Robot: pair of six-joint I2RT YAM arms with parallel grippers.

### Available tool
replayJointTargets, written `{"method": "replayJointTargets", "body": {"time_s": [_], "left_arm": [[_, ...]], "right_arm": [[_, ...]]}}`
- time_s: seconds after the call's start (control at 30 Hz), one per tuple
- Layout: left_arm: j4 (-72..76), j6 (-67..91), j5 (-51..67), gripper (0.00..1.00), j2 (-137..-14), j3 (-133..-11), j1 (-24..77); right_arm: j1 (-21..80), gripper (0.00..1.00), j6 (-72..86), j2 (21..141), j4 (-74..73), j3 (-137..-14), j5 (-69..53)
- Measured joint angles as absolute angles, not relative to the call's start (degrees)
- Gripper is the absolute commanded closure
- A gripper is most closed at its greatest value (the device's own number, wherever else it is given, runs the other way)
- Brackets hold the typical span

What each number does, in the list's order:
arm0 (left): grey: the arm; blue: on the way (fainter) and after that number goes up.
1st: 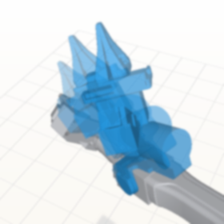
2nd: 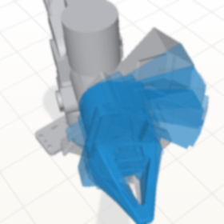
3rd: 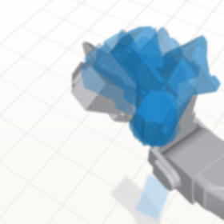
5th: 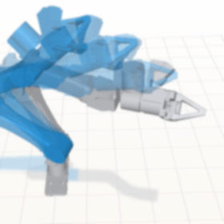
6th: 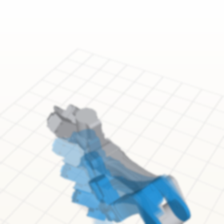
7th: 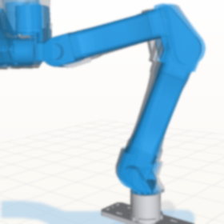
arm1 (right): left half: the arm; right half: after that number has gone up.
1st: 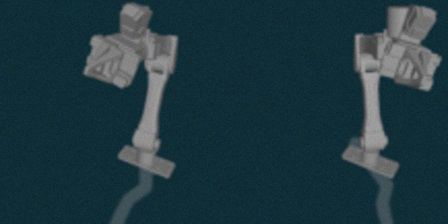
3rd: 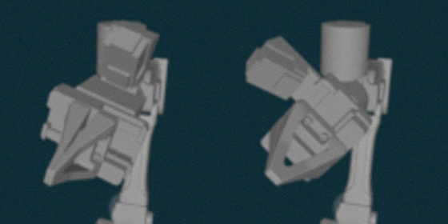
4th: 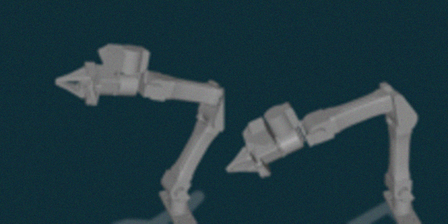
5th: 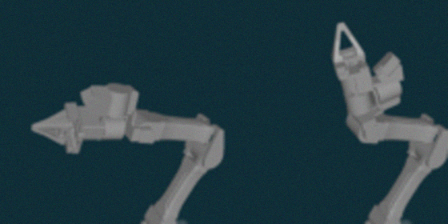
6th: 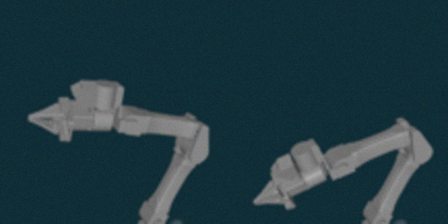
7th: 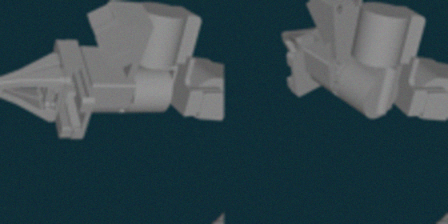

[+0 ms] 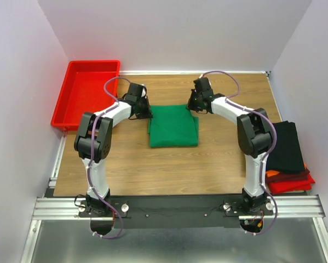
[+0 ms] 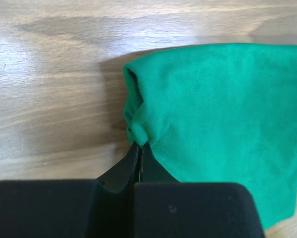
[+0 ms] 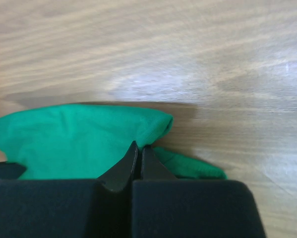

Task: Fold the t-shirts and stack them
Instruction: Fold the tshirt

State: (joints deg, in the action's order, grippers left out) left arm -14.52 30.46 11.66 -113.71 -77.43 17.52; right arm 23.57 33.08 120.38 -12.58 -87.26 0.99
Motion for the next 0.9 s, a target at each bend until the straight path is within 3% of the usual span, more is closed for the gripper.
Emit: {"method": "replayJointTargets", "body": {"time_s": [0.33, 0.9], "left_arm": [[-14.61, 30.46, 12.80, 1.00, -110.17, -77.19, 18.48], [-14.44, 30.09, 15.14, 1.00, -111.72, -77.17, 19.90]], "right_arm": [[23.59, 1.00, 34.02, 109.49, -12.32, -82.21, 1.50], [23.57, 0.99, 34.63, 105.75, -14.96, -74.91, 8.51]]}}
